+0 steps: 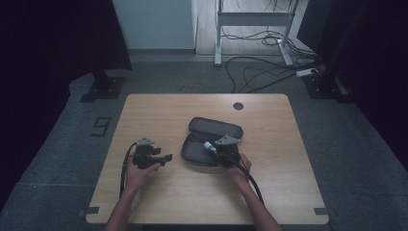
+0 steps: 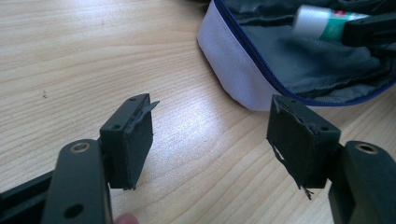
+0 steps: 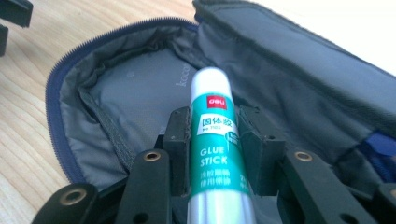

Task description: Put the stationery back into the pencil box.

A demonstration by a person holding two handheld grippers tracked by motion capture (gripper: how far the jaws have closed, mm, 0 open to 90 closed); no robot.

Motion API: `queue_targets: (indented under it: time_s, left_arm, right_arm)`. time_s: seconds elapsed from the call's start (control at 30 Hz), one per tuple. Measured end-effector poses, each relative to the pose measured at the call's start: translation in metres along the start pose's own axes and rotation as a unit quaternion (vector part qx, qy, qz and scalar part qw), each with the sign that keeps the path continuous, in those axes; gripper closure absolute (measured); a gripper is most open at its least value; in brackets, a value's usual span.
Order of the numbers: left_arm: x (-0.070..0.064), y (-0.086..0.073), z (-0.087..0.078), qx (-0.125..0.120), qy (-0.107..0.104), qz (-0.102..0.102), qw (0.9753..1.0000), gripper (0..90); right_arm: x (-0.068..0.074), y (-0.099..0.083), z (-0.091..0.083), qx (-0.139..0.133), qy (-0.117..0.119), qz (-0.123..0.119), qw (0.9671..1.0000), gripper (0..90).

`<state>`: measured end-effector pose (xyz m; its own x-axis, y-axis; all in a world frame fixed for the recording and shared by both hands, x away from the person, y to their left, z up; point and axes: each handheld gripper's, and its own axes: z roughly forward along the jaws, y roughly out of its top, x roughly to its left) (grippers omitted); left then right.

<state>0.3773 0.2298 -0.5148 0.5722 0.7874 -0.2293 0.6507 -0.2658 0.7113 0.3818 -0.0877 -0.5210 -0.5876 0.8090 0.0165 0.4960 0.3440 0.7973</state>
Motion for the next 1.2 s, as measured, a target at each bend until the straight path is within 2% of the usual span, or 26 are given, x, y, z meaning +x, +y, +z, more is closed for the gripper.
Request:
queue_targets:
  time_s: [0.13, 0.23, 0.37, 0.57, 0.77, 0.93, 1.2]
  left_arm:
    - [0.0, 0.0, -0.002, -0.004, 0.0, -0.001, 1.0, 31.8]
    - [0.001, 0.001, -0.003, -0.006, 0.0, -0.001, 1.0, 31.8]
    - [0.001, 0.0, -0.003, -0.006, 0.0, -0.001, 1.0, 31.8]
    - [0.0, 0.001, -0.003, -0.006, 0.0, -0.001, 1.0, 31.8]
    - [-0.001, 0.001, -0.005, -0.007, -0.001, -0.002, 1.0, 31.7]
    - [-0.002, 0.001, -0.007, -0.01, -0.006, 0.0, 0.9999, 33.5]
    - [-0.001, 0.0, -0.007, -0.009, -0.006, -0.006, 0.9999, 32.7]
  right_arm:
    - [0.003, -0.003, 0.007, 0.022, -0.002, -0.014, 0.9996, 63.9]
    - [0.005, -0.004, 0.007, 0.027, -0.007, -0.025, 0.9993, 63.0]
    - [0.005, -0.003, 0.005, 0.022, -0.011, -0.019, 0.9995, 50.6]
    - [0.001, 0.0, -0.005, -0.012, -0.007, 0.008, 0.9999, 41.5]
    - [-0.003, 0.0, -0.022, -0.047, 0.015, 0.026, 0.9985, 39.0]
    - [-0.009, -0.004, -0.044, -0.077, 0.019, 0.029, 0.9965, 36.1]
    - [-0.023, -0.018, -0.071, -0.087, 0.009, 0.019, 0.996, 34.2]
